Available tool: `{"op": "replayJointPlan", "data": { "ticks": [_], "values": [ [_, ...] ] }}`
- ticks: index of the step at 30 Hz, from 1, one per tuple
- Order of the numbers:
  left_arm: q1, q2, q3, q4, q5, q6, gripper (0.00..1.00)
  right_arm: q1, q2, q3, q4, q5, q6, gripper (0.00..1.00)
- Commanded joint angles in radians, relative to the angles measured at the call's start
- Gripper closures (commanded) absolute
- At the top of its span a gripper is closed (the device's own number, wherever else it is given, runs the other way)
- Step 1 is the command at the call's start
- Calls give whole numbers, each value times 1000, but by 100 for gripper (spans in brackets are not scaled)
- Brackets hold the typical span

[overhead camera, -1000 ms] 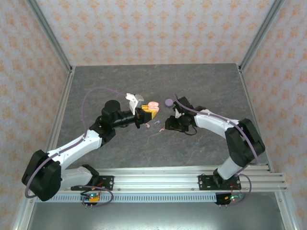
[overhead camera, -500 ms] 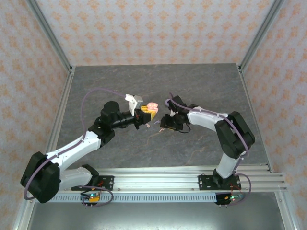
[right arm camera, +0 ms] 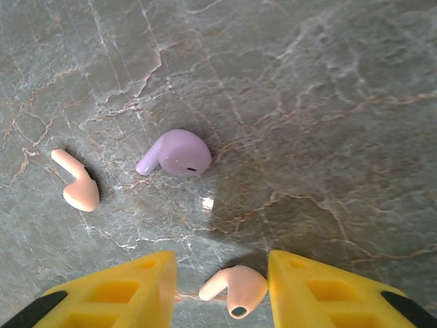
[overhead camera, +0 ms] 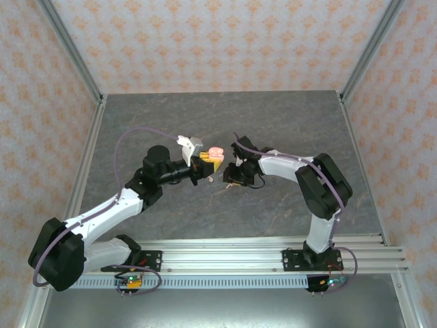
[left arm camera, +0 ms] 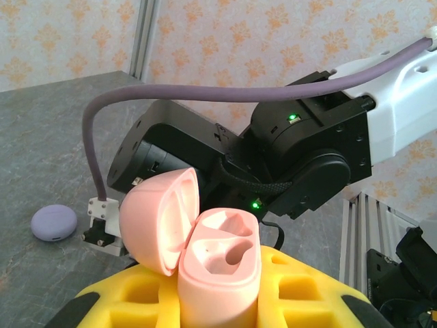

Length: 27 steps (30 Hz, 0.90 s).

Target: Insert the wireless bluetooth earbuds into the charging case

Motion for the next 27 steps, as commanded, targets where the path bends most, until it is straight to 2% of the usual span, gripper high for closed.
{"op": "replayJointPlan", "data": {
  "ticks": [1,11,14,18,27],
  "values": [
    [-5,-29,-8,7,-14,19,94,8,25,44,-6,-7,1,60],
    [-5,-51,-20,1,-30,20,94,9,74,128,-68,-9,-70,63],
    [-6,-57,-22,-5,-34,23,94,11,50,134,-101,48,-78,64],
    [-6,-66,-24,-11,-37,29,94,11,13,139,-173,124,-57,63],
    [-6,-81,-11,-40,-32,57,94,43,-47,97,-208,141,38,60]
  ]
}}
